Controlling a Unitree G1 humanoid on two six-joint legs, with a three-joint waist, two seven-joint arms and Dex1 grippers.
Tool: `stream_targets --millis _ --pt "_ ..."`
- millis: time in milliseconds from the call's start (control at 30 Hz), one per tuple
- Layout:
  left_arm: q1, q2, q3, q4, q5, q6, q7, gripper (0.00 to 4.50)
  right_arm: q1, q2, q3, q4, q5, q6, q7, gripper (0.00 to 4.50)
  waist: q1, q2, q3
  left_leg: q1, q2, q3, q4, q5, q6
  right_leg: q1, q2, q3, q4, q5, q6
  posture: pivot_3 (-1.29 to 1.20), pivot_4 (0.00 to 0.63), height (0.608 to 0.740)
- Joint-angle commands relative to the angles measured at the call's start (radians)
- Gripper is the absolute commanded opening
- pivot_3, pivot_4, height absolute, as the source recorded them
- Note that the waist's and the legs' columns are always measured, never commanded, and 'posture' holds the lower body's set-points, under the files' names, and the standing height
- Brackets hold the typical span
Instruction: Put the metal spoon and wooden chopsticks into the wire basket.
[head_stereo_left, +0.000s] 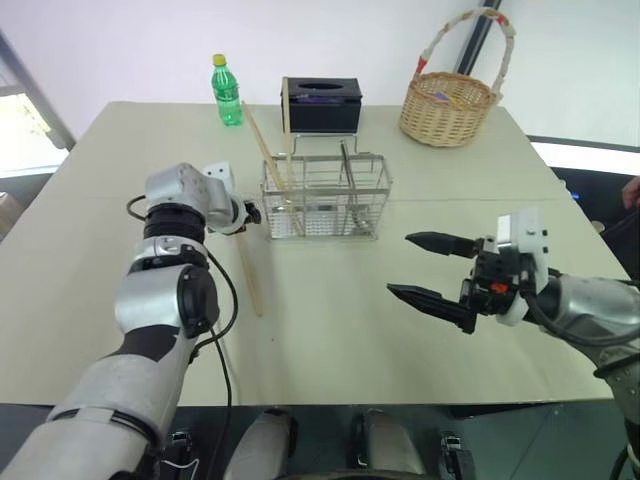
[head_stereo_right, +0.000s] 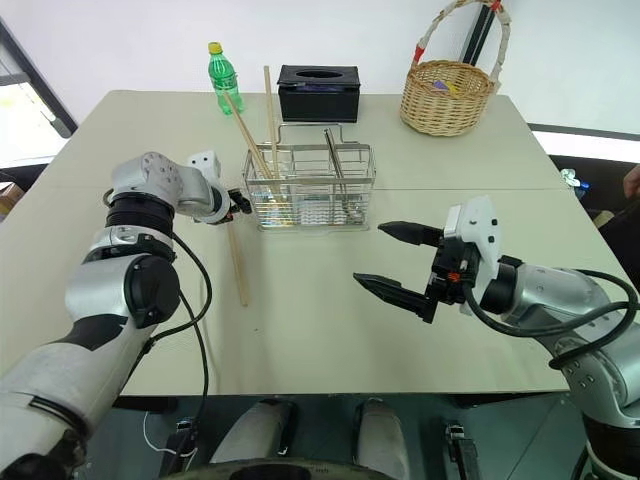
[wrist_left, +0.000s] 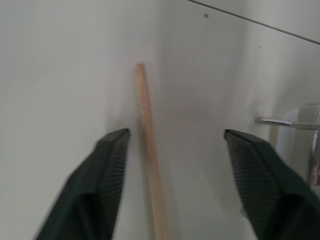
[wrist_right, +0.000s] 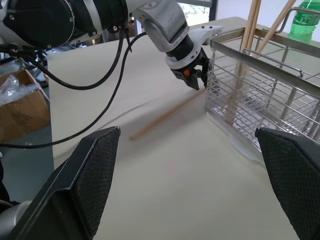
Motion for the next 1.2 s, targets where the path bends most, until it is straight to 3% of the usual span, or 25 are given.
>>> stream_targets --millis 33,100,133,367,667,800,900,1000,1200 --pt "-0.033 0.000 0.016 0.030 0.000 -0.021 0.017 1.19 -0.002 0.003 -0.038 -0.038 0.022 -0.014 -0.012 4.50 0.002 0.000 0.000 0.000 0.000 0.000 0.000 0.000 0.000 0.000 0.000 0.000 0.000 0.000 0.000 0.00 0.150 0.661" --pt "-0.035 0.003 0.025 0.041 -0.002 -0.030 0.032 0.18 -0.003 0.002 -0.039 -0.036 0.023 -0.014 -0.014 4.50 0.002 0.000 0.000 0.000 -0.001 0.000 0.000 0.000 0.000 0.000 0.000 0.000 0.000 0.000 0.000 0.00 0.150 0.661" --pt "-0.036 0.006 0.029 0.045 -0.003 -0.033 0.039 0.08 -0.005 0.001 -0.038 -0.034 0.023 -0.013 -0.015 4.50 0.002 0.000 0.000 0.000 -0.001 0.000 0.000 0.000 0.000 0.000 0.000 0.000 0.000 0.000 0.000 0.00 0.150 0.661" --pt "-0.038 0.046 0.038 0.038 0.006 -0.058 0.053 0.08 -0.027 0.003 -0.030 -0.018 0.022 -0.009 -0.015 4.50 -0.001 0.000 0.000 0.000 0.000 0.000 0.000 0.000 0.000 0.000 0.000 0.000 0.000 0.000 0.000 0.00 0.150 0.661" --pt "-0.106 0.179 0.021 -0.013 0.019 -0.243 -0.030 0.08 -0.067 0.005 0.002 0.004 0.029 0.006 -0.006 4.50 0.001 0.000 0.000 -0.001 0.000 0.000 -0.001 0.000 0.000 -0.001 0.001 0.000 0.000 0.000 0.000 0.00 0.150 0.661" --pt "-0.153 0.207 0.030 -0.127 -0.006 -0.494 -0.127 0.08 -0.082 -0.010 -0.001 0.011 0.045 0.021 0.004 4.50 0.002 -0.001 0.000 -0.001 -0.001 0.000 0.000 0.000 0.000 0.000 -0.001 0.000 -0.001 0.000 0.000 0.00 0.150 0.661" --pt "-0.206 0.190 0.097 -0.249 -0.126 -0.642 -0.283 0.08 -0.101 -0.020 -0.007 0.022 0.060 0.037 0.008 4.50 0.000 -0.002 0.001 -0.004 0.000 -0.001 0.001 0.002 -0.004 -0.002 -0.002 -0.001 -0.001 0.000 0.000 0.00 0.150 0.661" --pt "-0.247 0.176 0.114 -0.393 -0.234 -0.647 -0.401 0.08 -0.108 -0.028 -0.001 0.025 0.063 0.050 0.015 4.50 -0.002 -0.001 0.001 -0.004 0.000 0.000 0.001 0.002 -0.004 -0.002 -0.003 -0.001 -0.002 0.000 0.000 0.00 0.150 0.661" --pt "-0.221 0.139 0.029 -0.551 -0.264 -0.593 -0.452 0.08 -0.101 -0.002 -0.003 0.025 0.062 0.047 -0.017 4.50 -0.002 0.004 -0.002 -0.001 -0.001 0.002 0.001 -0.002 0.004 0.001 -0.002 0.000 -0.002 0.000 0.000 0.00 0.150 0.661"
